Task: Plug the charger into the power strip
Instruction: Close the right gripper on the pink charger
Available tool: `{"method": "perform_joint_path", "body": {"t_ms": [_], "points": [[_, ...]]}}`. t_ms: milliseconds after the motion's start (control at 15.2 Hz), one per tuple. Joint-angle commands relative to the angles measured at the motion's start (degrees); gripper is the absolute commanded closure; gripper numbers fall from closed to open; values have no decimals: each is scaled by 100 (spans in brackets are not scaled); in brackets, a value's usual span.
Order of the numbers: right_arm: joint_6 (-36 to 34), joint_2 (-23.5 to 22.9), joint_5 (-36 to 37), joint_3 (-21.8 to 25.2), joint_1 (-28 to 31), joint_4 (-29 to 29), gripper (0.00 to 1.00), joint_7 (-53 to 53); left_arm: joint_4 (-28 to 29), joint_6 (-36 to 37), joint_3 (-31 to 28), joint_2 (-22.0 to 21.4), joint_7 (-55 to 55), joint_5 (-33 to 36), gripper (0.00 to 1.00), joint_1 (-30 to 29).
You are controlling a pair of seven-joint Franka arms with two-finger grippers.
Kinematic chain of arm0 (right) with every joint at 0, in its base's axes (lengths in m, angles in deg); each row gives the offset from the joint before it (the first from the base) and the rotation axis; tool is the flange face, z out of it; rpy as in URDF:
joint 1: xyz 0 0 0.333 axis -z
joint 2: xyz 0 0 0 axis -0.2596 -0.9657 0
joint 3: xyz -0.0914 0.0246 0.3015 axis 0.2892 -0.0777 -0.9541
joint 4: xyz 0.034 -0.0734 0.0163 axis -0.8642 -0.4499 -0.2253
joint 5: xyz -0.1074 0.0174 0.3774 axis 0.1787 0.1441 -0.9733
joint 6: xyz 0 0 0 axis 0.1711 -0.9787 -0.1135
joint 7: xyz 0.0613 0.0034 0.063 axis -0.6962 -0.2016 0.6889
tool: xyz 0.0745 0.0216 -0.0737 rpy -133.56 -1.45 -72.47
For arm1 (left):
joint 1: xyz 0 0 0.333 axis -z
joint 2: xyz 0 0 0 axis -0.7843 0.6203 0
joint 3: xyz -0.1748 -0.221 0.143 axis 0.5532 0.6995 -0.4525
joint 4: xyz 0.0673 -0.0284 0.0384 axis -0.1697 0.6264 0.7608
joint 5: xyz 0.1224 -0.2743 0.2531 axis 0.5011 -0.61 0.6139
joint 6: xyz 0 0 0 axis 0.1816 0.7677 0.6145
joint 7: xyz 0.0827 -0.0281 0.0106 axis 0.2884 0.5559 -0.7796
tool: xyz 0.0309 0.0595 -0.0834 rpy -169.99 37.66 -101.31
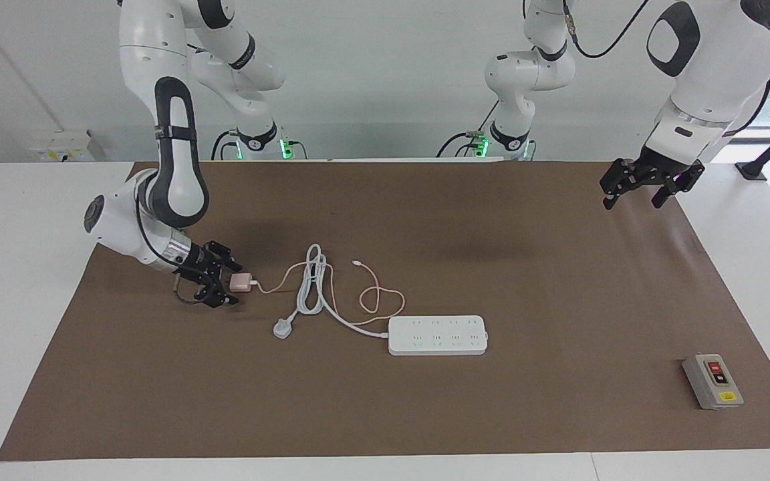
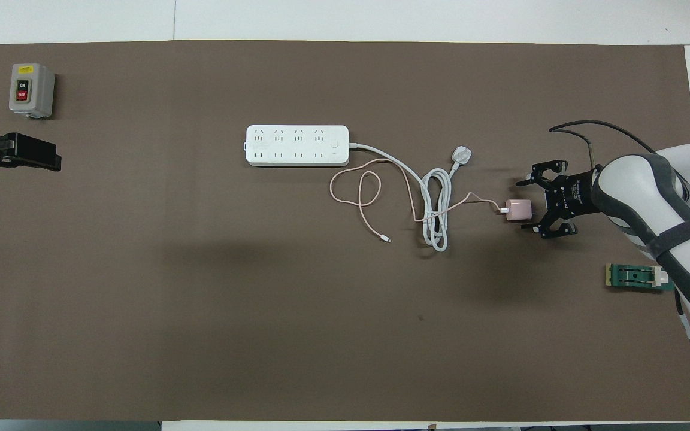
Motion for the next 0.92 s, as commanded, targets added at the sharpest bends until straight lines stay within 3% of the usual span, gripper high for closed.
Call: {"method": "perform_joint_path", "body": {"t_ms": [0, 329, 592, 855], "points": [[-89, -58, -158, -41, 72, 85, 9, 218, 95, -26, -30, -75, -21, -40, 0, 11], [-159, -58, -158, -41, 90, 67, 26, 218, 95, -26, -30, -75, -21, -40, 0, 11], [-159, -58, -158, -41, 90, 67, 32, 218, 95, -26, -30, -75, -21, -40, 0, 11], [-133, -58, -167, -41, 90, 59, 70, 226, 95, -26, -30, -75, -21, -40, 0, 11]]}}
